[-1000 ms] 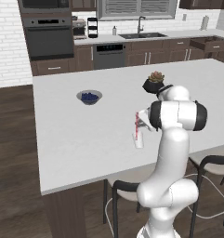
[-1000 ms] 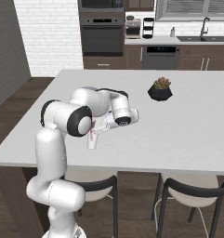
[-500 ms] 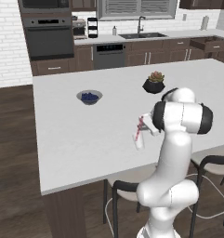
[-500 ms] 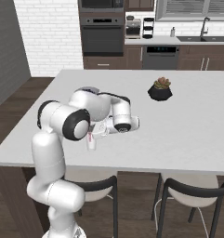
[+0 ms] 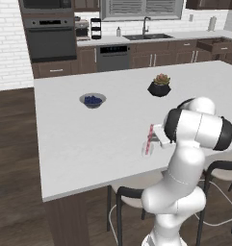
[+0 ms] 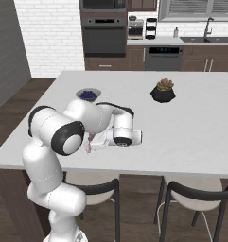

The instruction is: Take a straw from the drawer in front and place it inside the glass cup on the dining counter.

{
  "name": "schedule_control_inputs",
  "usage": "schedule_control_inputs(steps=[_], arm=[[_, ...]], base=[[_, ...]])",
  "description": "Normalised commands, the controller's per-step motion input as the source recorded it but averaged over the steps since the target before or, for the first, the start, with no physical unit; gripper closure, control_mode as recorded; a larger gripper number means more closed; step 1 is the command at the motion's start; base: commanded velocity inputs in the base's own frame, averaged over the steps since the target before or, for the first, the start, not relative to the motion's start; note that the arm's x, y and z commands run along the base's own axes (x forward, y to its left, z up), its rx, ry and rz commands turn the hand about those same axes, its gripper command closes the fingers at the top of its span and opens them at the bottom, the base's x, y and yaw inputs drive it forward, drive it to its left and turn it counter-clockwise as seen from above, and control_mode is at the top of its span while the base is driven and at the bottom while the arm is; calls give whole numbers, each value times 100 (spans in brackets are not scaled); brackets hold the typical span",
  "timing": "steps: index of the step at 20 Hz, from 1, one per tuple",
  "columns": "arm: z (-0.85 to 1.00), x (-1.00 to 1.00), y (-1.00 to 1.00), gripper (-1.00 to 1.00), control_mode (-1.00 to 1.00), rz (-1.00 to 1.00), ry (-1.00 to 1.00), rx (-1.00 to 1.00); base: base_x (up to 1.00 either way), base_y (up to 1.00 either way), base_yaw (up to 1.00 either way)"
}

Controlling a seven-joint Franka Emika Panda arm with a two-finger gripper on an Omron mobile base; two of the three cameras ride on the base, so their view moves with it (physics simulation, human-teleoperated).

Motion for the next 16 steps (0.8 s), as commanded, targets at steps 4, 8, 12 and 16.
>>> schedule_control_inputs(steps=[4, 8, 12, 16], arm=[[-11, -8, 0, 100, -100, -15, 0, 0], [-25, 0, 0, 100, -100, -14, 0, 0], [-28, 11, 0, 100, -100, -11, 0, 0], [-16, 25, 0, 100, -100, -10, 0, 0]], base=[[0, 0, 0], [0, 0, 0], [0, 0, 0], [0, 0, 0]])
